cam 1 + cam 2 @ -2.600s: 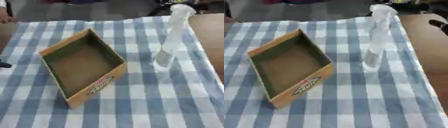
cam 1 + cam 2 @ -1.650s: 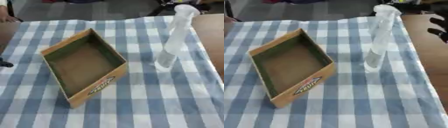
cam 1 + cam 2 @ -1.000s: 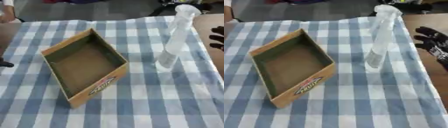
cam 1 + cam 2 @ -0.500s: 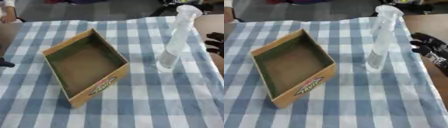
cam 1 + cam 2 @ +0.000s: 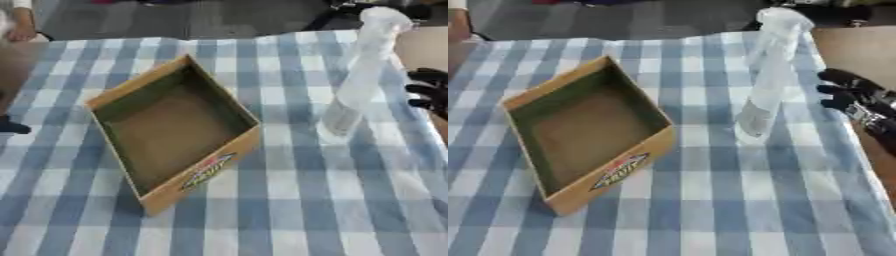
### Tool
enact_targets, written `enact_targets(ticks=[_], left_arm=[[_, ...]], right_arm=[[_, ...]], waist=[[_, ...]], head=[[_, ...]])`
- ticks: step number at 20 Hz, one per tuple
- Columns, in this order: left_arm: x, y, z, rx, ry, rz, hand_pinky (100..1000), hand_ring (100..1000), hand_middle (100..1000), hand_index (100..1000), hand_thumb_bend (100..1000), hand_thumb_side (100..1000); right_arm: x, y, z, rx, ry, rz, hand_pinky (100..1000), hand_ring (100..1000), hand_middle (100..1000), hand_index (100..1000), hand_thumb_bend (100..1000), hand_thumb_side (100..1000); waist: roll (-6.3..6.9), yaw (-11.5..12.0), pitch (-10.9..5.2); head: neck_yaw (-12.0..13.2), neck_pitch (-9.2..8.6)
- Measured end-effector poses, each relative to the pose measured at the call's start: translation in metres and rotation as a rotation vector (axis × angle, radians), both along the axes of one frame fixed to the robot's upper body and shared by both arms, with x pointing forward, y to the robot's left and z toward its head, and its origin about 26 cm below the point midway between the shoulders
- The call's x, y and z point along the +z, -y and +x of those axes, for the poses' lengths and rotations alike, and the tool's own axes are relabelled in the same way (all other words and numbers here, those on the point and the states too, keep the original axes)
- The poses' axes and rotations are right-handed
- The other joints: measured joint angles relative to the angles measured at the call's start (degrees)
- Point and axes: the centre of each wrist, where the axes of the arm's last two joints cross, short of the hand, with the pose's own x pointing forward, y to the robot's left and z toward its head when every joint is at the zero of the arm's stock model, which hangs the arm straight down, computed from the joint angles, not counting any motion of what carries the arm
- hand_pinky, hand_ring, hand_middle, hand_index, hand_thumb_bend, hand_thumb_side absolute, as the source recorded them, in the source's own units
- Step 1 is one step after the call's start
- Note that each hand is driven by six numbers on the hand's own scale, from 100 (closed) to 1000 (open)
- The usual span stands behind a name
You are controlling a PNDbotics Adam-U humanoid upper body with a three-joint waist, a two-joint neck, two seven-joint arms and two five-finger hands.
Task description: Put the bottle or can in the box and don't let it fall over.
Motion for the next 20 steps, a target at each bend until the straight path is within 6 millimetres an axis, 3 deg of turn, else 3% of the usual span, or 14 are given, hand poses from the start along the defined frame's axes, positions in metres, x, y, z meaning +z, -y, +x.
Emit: enact_targets(ticks=[13, 14, 20], left_arm=[[0.000, 0.001, 0.000, -0.010, -0.002, 0.005, 1000, 592, 897, 972, 100, 752], [0.000, 0.001, 0.000, -0.010, -0.002, 0.006, 1000, 592, 897, 972, 100, 752], [0.000, 0.001, 0.001, -0.011, -0.004, 0.008, 1000, 592, 897, 972, 100, 751]], right_arm=[[0.002, 0.000, 0.010, -0.009, -0.014, -0.004, 984, 1000, 1000, 1000, 100, 573], [0.002, 0.000, 0.011, -0.010, -0.013, -0.004, 985, 1000, 1000, 1000, 100, 517], [0.003, 0.000, 0.013, -0.015, -0.007, 0.007, 984, 1000, 1000, 1000, 100, 490]], waist=[[0.27, 0.2, 0.40], [0.31, 0.2, 0.42], [0.38, 0.2, 0.46]], head=[[0.0, -1.00], [0.0, -1.03], [0.0, -1.47]])
